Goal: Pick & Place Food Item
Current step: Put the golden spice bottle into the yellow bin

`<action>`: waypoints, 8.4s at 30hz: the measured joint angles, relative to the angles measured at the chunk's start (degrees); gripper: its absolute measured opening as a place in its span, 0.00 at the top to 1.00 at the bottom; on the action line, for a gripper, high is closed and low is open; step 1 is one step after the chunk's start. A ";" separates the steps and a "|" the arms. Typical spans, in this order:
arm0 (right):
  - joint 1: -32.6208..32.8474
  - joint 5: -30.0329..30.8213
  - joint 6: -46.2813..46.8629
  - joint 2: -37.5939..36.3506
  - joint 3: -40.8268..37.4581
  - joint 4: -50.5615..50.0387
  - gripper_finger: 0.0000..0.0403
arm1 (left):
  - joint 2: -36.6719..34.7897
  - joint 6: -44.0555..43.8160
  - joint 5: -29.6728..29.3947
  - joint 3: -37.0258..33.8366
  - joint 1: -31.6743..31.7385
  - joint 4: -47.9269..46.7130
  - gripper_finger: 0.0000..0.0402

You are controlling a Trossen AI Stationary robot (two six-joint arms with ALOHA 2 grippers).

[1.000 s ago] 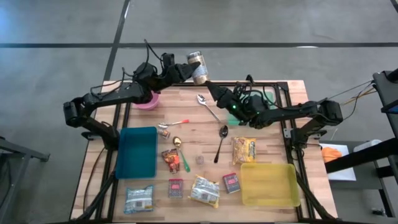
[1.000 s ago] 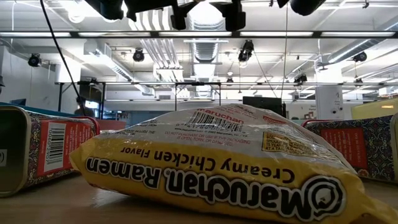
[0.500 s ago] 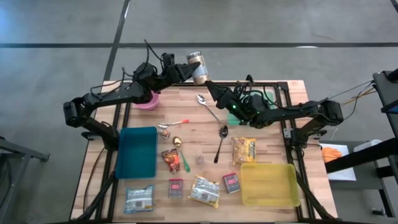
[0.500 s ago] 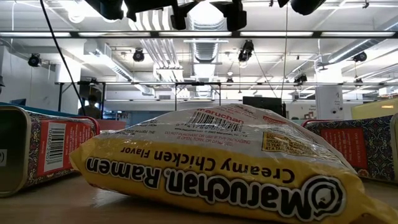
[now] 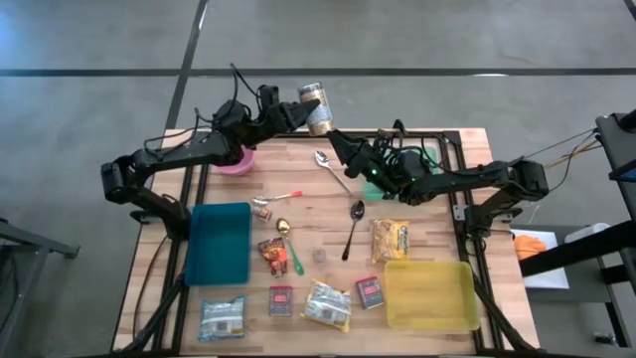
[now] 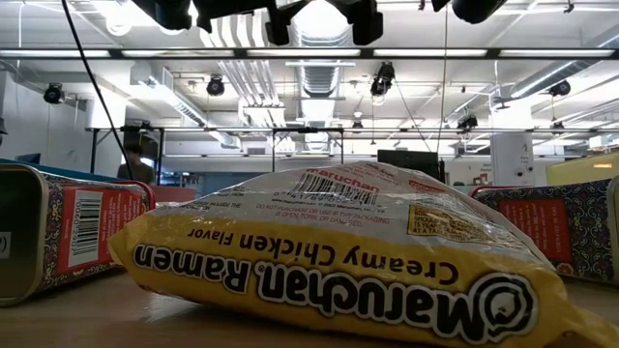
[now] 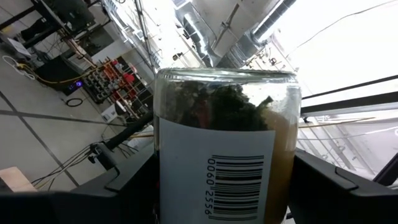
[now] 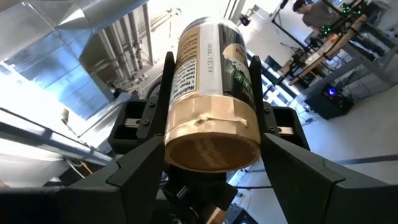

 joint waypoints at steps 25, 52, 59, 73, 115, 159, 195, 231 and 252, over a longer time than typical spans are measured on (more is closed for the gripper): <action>-0.03 0.14 -3.97 -0.01 0.03 -0.02 0.03 | 0.07 0.31 -0.22 0.00 -0.15 -0.29 0.30; -0.87 -1.86 2.68 2.08 4.96 -5.51 0.03 | 0.00 1.38 0.86 0.00 -0.50 -1.70 0.30; -1.14 -1.74 6.29 2.11 8.36 -16.19 0.03 | 0.07 1.38 2.03 0.00 -0.57 -1.71 0.30; -1.11 -1.68 2.83 1.99 8.84 -16.93 0.03 | 0.07 0.94 2.19 0.00 -0.61 -1.38 0.30; -1.14 -11.12 -1.70 -9.14 10.49 -41.49 0.33 | -5.68 -4.47 14.85 -0.11 2.97 -8.72 0.18; 7.29 -70.09 28.05 -0.09 32.26 -142.91 0.33 | -22.49 12.02 19.76 -0.42 6.51 -51.48 0.29; 10.51 -74.80 19.10 6.43 7.26 -128.59 0.33 | -29.53 22.58 26.41 -0.43 9.84 -64.74 0.29; 10.54 -70.05 23.09 6.40 2.27 -116.16 0.15 | -29.51 22.82 25.05 -0.42 9.84 -65.13 0.29; 10.54 -72.06 22.35 5.57 4.77 -116.38 0.05 | -29.51 23.72 24.94 -0.42 9.84 -65.35 0.29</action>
